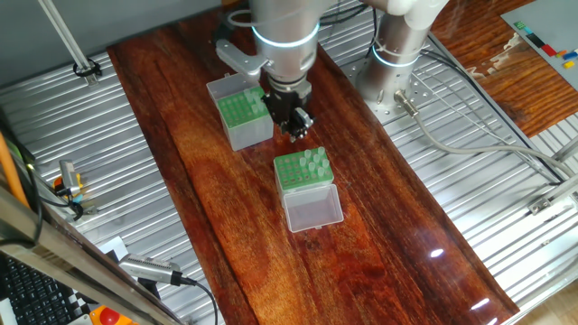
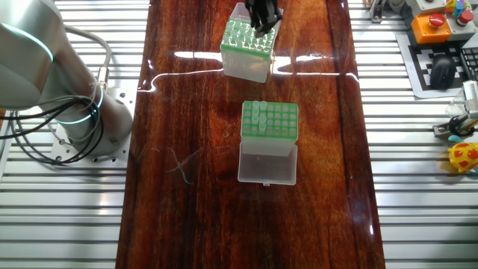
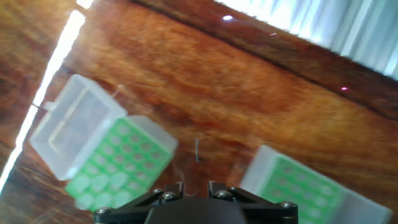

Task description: Transfer all large pipette tips from one holder to another

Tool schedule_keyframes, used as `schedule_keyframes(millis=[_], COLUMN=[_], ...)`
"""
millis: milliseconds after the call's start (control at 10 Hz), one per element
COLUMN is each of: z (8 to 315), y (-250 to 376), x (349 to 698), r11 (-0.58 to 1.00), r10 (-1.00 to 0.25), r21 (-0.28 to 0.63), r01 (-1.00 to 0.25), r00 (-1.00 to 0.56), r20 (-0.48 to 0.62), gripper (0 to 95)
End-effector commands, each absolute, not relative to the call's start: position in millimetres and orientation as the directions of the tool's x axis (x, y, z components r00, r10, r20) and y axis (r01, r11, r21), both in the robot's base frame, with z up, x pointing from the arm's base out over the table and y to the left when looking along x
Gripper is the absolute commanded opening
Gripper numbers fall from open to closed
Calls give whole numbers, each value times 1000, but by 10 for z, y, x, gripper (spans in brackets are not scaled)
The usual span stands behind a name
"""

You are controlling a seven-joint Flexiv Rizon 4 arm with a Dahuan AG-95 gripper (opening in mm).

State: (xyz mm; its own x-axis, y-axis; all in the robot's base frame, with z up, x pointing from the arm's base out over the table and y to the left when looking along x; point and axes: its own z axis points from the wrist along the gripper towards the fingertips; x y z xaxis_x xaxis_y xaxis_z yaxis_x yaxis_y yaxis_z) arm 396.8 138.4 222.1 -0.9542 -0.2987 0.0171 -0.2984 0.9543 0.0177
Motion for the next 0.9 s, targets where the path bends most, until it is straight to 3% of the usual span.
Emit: schedule_keyframes(millis=[100,900], z=[2224,1865], y=[1381,1591], x=[3950,4016], r11=[936,932], r10=[-352,-361], r21=[31,60], r01=[-351,-358], r00=[-936,-931], r20=[19,47], gripper=[190,190])
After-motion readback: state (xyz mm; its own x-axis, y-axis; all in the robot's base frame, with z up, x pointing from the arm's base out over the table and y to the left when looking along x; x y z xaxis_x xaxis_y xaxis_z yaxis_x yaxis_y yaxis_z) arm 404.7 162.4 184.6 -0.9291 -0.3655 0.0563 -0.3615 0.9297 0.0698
